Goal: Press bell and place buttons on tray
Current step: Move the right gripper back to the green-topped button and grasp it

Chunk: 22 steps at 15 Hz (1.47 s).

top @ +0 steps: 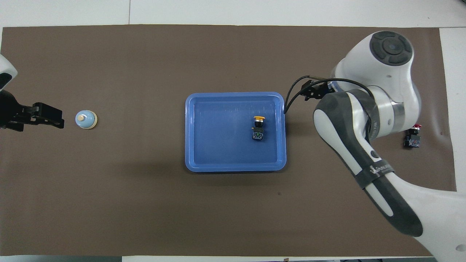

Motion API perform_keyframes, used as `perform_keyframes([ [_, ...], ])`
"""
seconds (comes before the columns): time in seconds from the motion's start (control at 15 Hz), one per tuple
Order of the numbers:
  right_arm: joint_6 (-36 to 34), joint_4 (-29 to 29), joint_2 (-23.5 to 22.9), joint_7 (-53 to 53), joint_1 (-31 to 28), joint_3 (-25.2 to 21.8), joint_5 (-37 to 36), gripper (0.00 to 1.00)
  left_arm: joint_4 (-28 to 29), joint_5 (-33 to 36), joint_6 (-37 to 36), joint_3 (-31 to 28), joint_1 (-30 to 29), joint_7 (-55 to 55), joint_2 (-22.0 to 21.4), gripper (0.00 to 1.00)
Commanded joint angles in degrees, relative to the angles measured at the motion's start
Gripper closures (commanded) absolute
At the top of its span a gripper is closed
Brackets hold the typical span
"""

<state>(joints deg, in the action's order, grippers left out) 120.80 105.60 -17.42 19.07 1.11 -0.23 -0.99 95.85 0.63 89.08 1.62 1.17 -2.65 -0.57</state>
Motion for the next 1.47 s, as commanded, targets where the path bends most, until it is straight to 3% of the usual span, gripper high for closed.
perform_keyframes([
  [0.0, 7.76, 7.76, 1.51, -1.85, -2.86, 0.93, -0.77, 0.0, -0.23, -0.37, -0.75, -0.21, 0.06, -0.34, -0.58, 0.0],
  [0.27, 15.07, 13.74, 1.59, -1.5, -3.13, 0.93, -0.77, 0.0, -0.23, -0.37, -0.75, -0.21, 0.06, -0.34, -0.58, 0.0],
  [0.4, 15.43, 15.68, 2.21, -1.49, -3.05, 0.93, -0.77, 0.0, -0.23, -0.28, -0.75, -0.21, 0.06, -0.34, -0.58, 0.0],
  [0.47, 15.43, 15.78, 2.21, -1.93, -3.05, 0.93, -0.77, 0.05, -0.14, -0.36, -0.75, -0.21, 0.06, -0.34, -0.58, 0.0],
  [0.53, 15.43, 15.78, 2.21, -2.2, -3.13, 0.93, -0.77, 0.45, -0.23, -0.28, -0.75, -0.21, 0.06, -0.34, -0.58, 0.0],
  [0.6, 15.34, 15.69, 2.21, -2.63, -3.05, 0.93, -0.77, 0.93, -0.23, -0.36, -0.75, -0.21, 0.14, -0.34, -0.58, 0.0],
  [0.67, 15.0, 15.69, 2.3, -2.64, -2.87, 0.93, -0.77, 1.0, -0.14, -0.28, -0.75, -0.21, 0.06, -0.34, -0.58, 0.0],
  [1.0, 11.93, 14.29, 3.17, -2.9, -2.08, 1.02, -0.77, 1.0, -0.23, -0.28, -0.75, -0.21, 0.06, -0.34, -0.58, 0.0],
  [1.4, -4.33, -1.94, 1.34, 6.12, 7.12, 1.37, 0.2, 1.0, -0.23, -0.28, -0.75, -0.21, 0.06, -0.34, -0.58, 0.0],
])
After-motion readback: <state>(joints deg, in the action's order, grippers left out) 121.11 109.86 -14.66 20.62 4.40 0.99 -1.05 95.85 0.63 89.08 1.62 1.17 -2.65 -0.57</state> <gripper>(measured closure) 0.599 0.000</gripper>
